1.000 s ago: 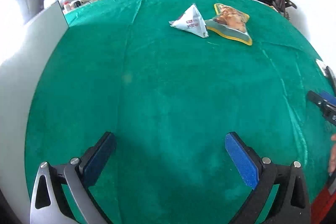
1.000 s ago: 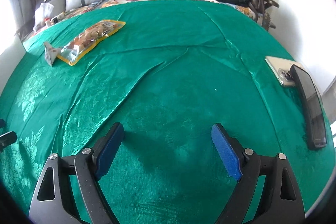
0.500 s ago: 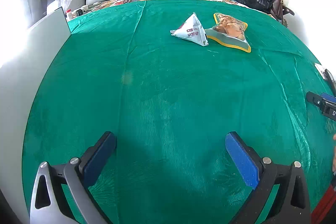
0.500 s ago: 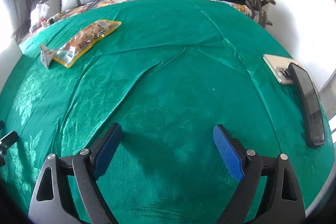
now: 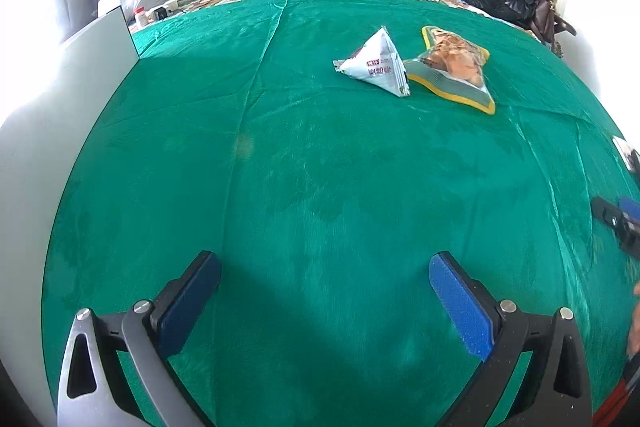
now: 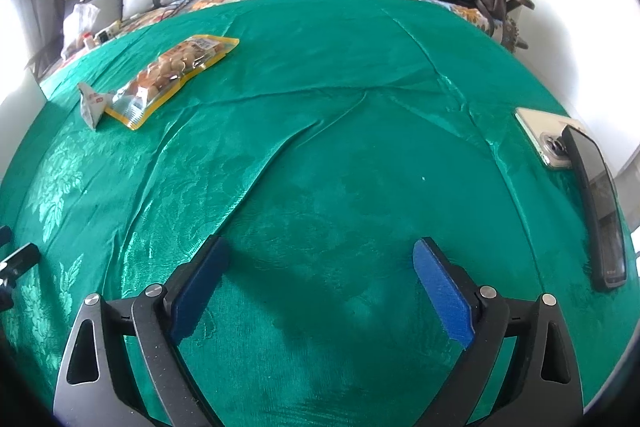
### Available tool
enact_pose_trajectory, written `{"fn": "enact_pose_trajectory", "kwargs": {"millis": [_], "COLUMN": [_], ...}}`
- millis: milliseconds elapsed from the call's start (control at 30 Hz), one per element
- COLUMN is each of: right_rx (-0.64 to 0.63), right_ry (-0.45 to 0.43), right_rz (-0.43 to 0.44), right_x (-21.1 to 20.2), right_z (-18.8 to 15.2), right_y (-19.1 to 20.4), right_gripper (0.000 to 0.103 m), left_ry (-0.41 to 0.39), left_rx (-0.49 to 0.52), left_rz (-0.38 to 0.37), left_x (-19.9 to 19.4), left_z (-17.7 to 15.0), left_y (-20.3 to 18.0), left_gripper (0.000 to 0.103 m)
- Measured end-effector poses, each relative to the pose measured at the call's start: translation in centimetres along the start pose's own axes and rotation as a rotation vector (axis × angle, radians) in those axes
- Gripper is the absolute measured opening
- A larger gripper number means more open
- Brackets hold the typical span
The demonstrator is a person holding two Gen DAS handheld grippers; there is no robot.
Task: Organize snacks
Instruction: 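Lower the left gripper onto the white triangular snack bag and close it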
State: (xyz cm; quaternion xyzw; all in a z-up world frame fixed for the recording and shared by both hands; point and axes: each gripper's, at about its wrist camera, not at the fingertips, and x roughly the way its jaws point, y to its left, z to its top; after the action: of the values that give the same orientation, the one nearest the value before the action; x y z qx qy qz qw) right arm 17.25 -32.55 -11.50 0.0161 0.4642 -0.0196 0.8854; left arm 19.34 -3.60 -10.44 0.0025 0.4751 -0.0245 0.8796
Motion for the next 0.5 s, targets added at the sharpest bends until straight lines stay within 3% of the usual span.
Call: {"fn": "enact_pose_trajectory", "kwargs": {"millis": [167,367,467,500], "right_rx": [0.0,0.0,0.0,-0.002], "right_ry": [0.0,0.0,0.0,0.001], "right_rz": [0.0,0.0,0.0,0.001], "right_x": [0.0,0.0,0.0,0.0], "right_z": [0.0,0.0,0.0,0.0], "right_y": [0.0,0.0,0.0,0.0], "right_gripper": [0.097,0.097,0.097,0.097], "left_ry": [-0.004,-0.108,-0.088,-0.087], "left_rx": [-0.052,-0.102,-0.131,-0.123], "left_rz": [-0.068,-0.037,-0.031,-0.03], "left_x": [2.7,5.3,7.1,7.4], "left_z": [5.4,11.4,12.3,12.2], "left_y": [-1.0,-2.3,-2.2,-2.1], "left_gripper": [0.103,0.101,0.079,0.062]}}
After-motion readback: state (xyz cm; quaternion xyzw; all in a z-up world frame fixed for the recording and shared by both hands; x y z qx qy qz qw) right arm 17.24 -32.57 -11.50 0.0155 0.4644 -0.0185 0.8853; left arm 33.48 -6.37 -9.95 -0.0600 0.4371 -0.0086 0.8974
